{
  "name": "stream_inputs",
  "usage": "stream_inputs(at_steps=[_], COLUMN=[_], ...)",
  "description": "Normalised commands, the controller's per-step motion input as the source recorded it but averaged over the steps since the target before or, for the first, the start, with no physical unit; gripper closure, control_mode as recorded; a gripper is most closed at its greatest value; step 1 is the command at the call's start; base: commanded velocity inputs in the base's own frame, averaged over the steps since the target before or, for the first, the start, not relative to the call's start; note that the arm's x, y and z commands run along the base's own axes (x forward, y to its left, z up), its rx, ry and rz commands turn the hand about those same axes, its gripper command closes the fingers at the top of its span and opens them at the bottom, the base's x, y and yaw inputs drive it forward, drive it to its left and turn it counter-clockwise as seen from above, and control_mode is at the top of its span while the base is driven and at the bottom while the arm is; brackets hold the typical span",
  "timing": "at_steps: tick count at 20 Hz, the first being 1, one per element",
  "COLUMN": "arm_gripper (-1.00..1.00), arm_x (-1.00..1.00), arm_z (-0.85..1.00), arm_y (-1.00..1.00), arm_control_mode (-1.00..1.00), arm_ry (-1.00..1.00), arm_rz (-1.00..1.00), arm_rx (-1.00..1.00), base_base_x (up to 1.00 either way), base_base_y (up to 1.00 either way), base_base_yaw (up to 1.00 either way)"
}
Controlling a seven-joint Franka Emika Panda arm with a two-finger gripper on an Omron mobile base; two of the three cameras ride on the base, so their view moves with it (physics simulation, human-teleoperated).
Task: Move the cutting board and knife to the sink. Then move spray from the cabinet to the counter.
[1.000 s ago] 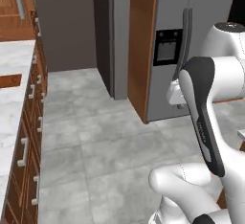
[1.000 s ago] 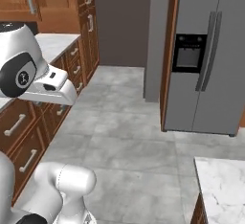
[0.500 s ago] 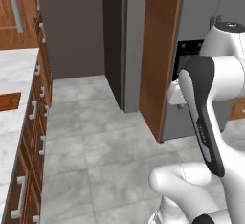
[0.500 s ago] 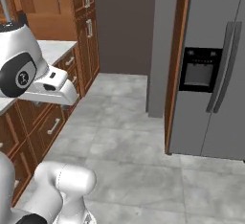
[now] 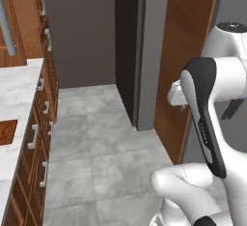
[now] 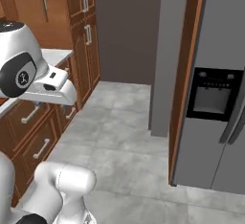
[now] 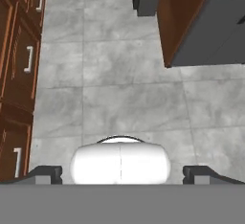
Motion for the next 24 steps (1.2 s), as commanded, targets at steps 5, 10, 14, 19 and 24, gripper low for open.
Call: stream_inputs(at_steps=[5,10,14,19,24], arm_gripper=[-1.00,-1.00,-1.00,-1.00,-1.00], arm_x=[0.00,0.00,0.00,0.00,0.00], arm_z=[0.00,0.00,0.00,0.00,0.00], arm_y=[0.00,0.00,0.00,0.00,0.00], arm_control_mode=[1.00,1.00,1.00,1.00,1.00], arm_ry=[0.00,0.00,0.00,0.00,0.00], arm_rz=[0.00,0.00,0.00,0.00,0.00], arm_rx=[0.00,0.00,0.00,0.00,0.00], base_base_x=[1.00,1.00,0.85,0.52,0.39], base_base_y=[-0.18,-0.17,-0.03,0.00,0.00], base_base_yaw=[0.12,0.13,0.13,0.29,0.62])
